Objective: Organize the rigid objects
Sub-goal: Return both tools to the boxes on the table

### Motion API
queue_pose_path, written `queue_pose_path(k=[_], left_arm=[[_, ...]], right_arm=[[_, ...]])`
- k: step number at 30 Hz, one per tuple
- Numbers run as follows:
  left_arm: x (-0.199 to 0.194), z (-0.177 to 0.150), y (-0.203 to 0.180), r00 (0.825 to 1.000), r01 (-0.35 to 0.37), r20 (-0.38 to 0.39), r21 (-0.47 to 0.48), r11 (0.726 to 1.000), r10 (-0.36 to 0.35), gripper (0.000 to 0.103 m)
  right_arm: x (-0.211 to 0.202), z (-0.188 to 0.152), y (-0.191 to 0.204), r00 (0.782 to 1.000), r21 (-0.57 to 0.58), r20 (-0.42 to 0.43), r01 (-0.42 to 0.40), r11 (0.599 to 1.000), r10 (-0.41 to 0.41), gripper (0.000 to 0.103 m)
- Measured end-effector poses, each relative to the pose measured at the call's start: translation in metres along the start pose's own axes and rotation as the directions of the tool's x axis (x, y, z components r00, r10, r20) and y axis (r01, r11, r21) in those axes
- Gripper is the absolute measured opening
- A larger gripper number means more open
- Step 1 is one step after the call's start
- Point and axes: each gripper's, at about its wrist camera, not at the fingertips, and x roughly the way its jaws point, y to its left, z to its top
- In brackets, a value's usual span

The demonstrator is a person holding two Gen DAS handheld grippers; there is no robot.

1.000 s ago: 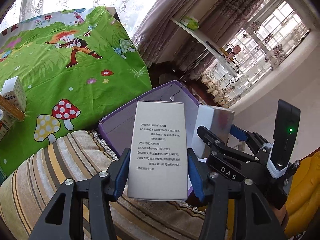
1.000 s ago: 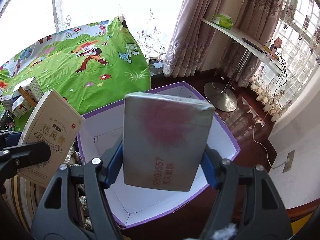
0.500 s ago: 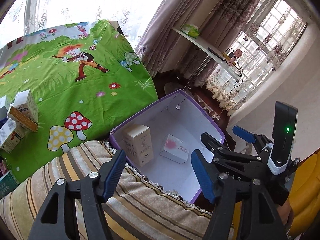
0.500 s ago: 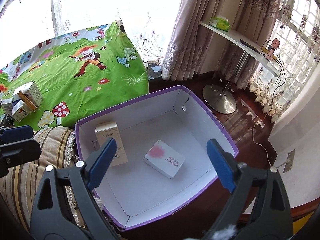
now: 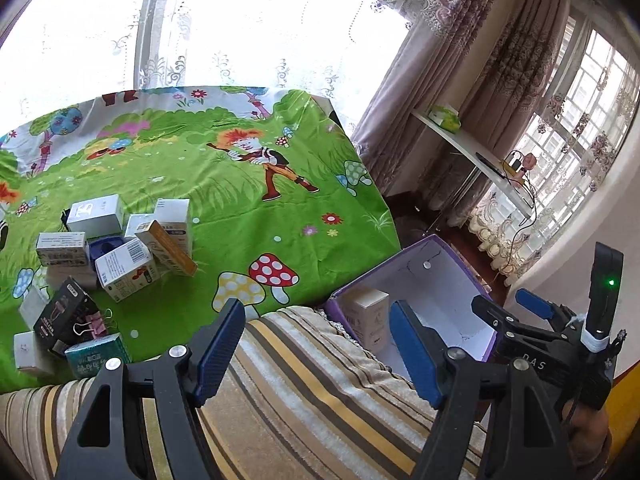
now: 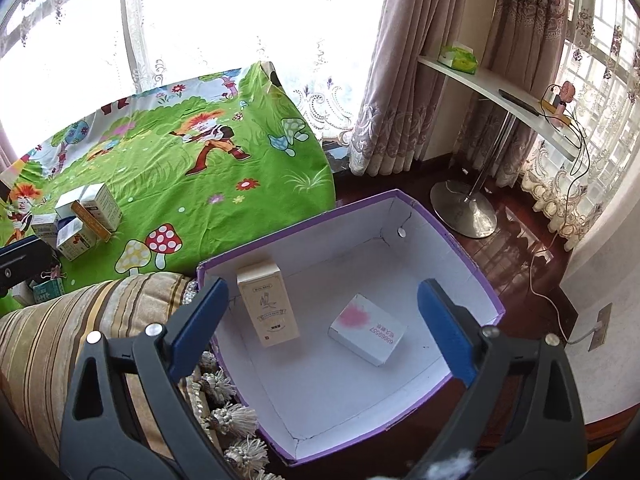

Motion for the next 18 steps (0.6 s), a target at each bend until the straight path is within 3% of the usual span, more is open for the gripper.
queue_pose_path(k=[7, 18], left_arm=[[-0.038, -0.009, 0.059, 0.998, -0.021, 0.051, -0.096, 0.995, 0.026, 0.075], [-0.092, -0.042, 0.141, 0.982, -0.155, 0.078, -0.217, 0.964, 0.175, 0.075]], right_arm=[[-0.004, 0.002, 0.021, 0.995, -0.017, -0.019, -0.098, 0.995, 0.097, 0.097], [-0.005, 0.004, 0.059, 0.971, -0.061, -0.042, -0.239, 0.969, 0.237, 0.097]])
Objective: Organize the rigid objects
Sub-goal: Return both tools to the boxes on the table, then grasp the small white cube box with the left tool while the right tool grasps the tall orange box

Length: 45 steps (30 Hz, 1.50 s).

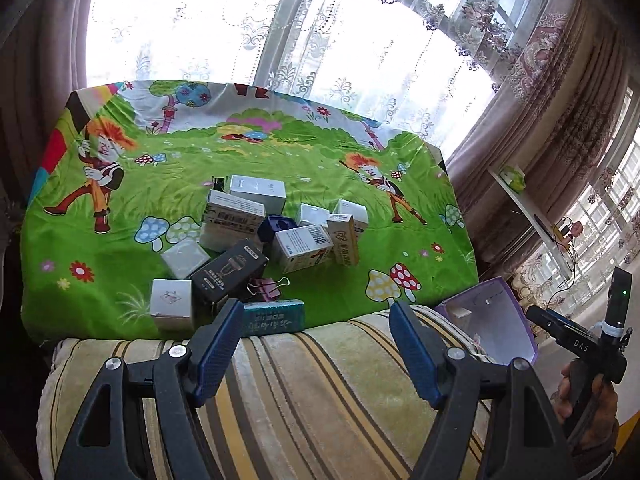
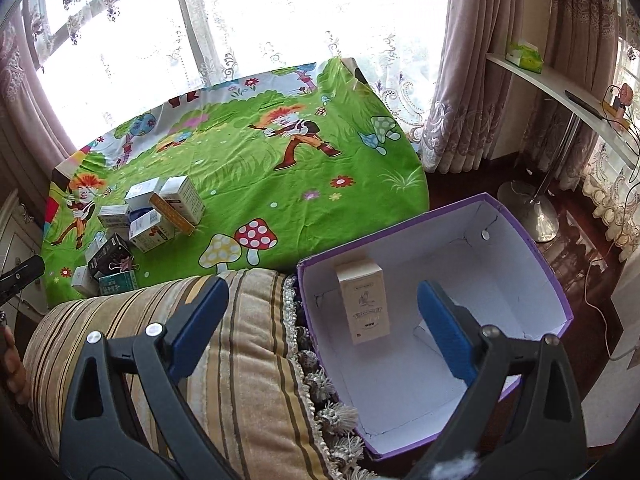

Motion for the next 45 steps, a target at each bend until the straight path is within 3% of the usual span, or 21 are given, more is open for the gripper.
queue_pose_path(k=[11, 28, 34, 39, 45], left_arm=[[-0.003, -0.007, 0.057, 0.997, -0.073, -0.036, -0.064, 0.995, 0.071, 0.075], [0.029, 0.009, 0.067, 0.980, -0.151, -0.138, -0.027, 0.988, 0.146, 0.075], [0.035, 0.017, 0.067, 0.984, -0.121, -0.138, -0.023, 0.992, 0.117, 0.075], [0.040, 0.025, 0.070, 0.985, -0.109, -0.141, -0.034, 0.993, 0.103, 0.075], [0.045, 0.024, 0.089, 0.983, -0.120, -0.150, -0.088, 0.989, 0.106, 0.075]], right_arm=[[0.016, 0.010, 0.044, 0.995, -0.067, -0.048, -0.091, 0.994, 0.088, 0.097], [0.065, 0.040, 0.127, 0.987, -0.296, -0.110, -0.146, 0.944, 0.118, 0.095], [0.099, 0.047, 0.152, 0.979, -0.334, -0.163, -0.170, 0.927, 0.120, 0.087], [0.130, 0.047, 0.176, 0.972, -0.397, -0.209, -0.183, 0.899, 0.106, 0.085], [0.157, 0.054, 0.191, 0.968, -0.423, -0.226, -0.195, 0.885, 0.105, 0.070]])
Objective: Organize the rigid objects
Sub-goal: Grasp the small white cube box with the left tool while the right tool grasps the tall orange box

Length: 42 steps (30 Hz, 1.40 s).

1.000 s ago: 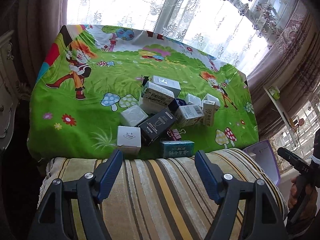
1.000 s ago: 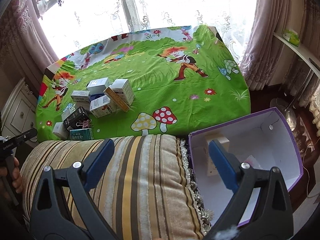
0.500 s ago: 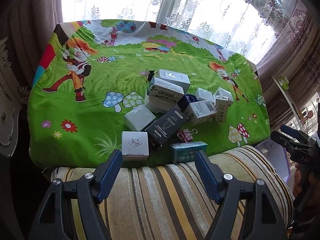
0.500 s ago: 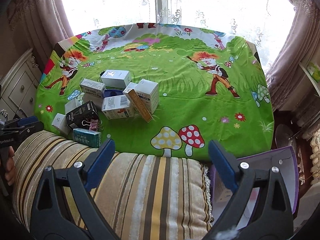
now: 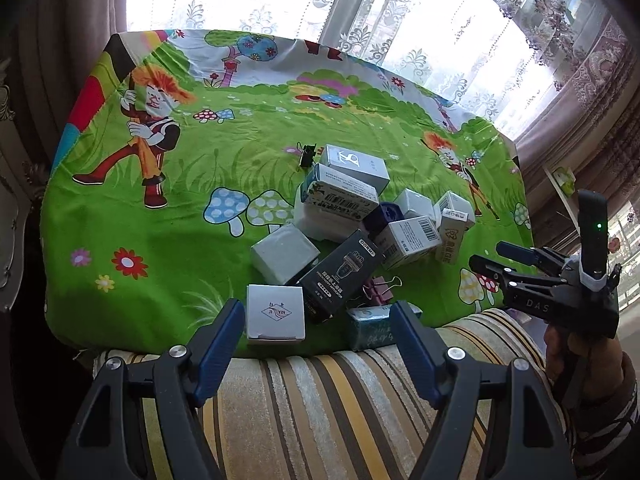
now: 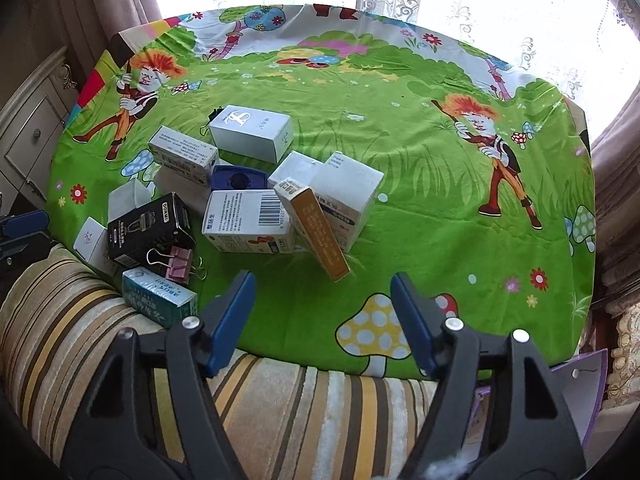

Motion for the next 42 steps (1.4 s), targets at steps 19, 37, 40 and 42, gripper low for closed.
queue_pose_path(k=[19, 37, 40, 42], left_arm=[[0.028, -0.003, 0.022, 0.994, -0.042, -0.097, -0.009, 0.999, 0.041, 0.075], [0.056, -0.008, 0.019, 0.972, -0.126, -0.193, 0.054, 0.991, 0.134, 0.043], [0.048, -0.011, 0.024, 0.976, -0.135, -0.173, 0.022, 0.991, 0.136, 0.043], [0.040, -0.012, 0.028, 0.979, -0.141, -0.149, -0.004, 0.990, 0.138, 0.043]], right_arm=[[0.045, 0.015, 0.006, 0.998, -0.083, -0.042, -0.055, 0.995, 0.051, 0.038], [0.043, 0.007, 0.000, 0.991, -0.034, -0.055, -0.121, 0.992, 0.119, 0.019], [0.033, 0.005, -0.001, 0.991, -0.022, -0.039, -0.133, 0.991, 0.132, 0.019], [0.025, 0.002, -0.002, 0.989, -0.012, -0.027, -0.144, 0.989, 0.144, 0.019]])
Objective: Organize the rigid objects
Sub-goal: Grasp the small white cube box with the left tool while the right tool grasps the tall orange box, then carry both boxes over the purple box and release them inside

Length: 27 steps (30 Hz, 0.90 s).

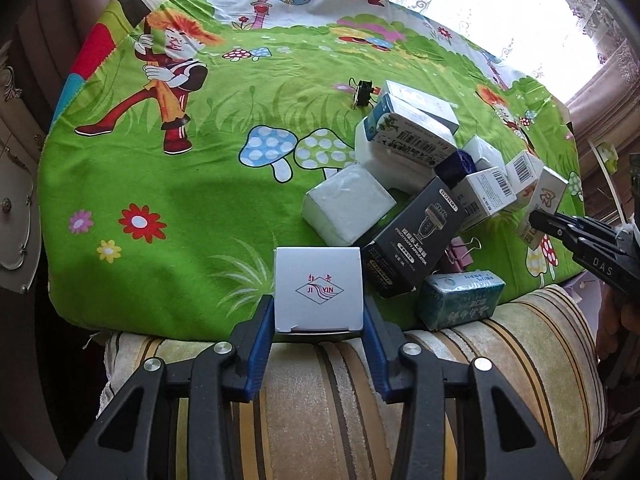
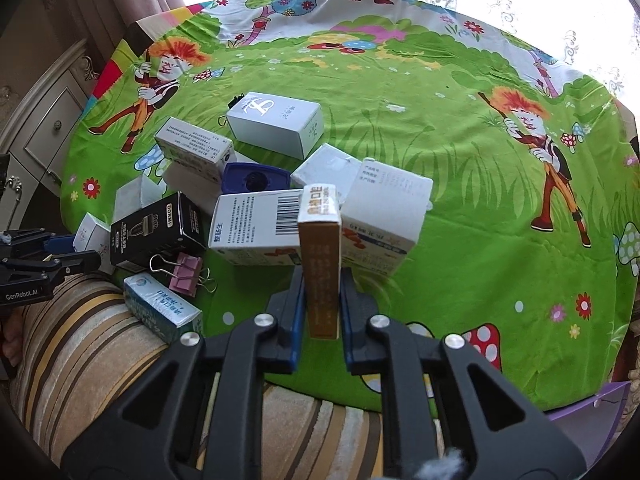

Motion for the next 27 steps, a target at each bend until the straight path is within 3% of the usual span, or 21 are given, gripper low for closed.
queue_pose_path(k=[7, 14, 20, 27], left_arm=[[-0.034, -0.005, 0.003, 0.993, 0.028, 0.114, -0.041, 0.999, -0.023, 0.043], [-0.054, -0.008, -0.038, 0.978, 0.117, 0.168, 0.039, 0.992, -0.122, 0.043], [-0.061, -0.018, -0.089, 0.964, 0.195, 0.158, 0.139, 0.971, -0.216, 0.043], [-0.067, -0.030, -0.156, 0.933, 0.303, 0.118, 0.258, 0.917, -0.341, 0.043]], right_arm=[[-0.034, -0.013, 0.002, 0.998, 0.022, 0.055, -0.013, 1.000, 0.011, 0.019], [-0.072, -0.039, -0.012, 0.995, 0.104, 0.100, 0.014, 0.994, -0.024, 0.019], [-0.110, -0.071, -0.032, 0.989, 0.182, 0.130, 0.044, 0.982, -0.069, 0.019], [-0.151, -0.117, -0.065, 0.977, 0.300, 0.156, 0.096, 0.949, -0.148, 0.019]])
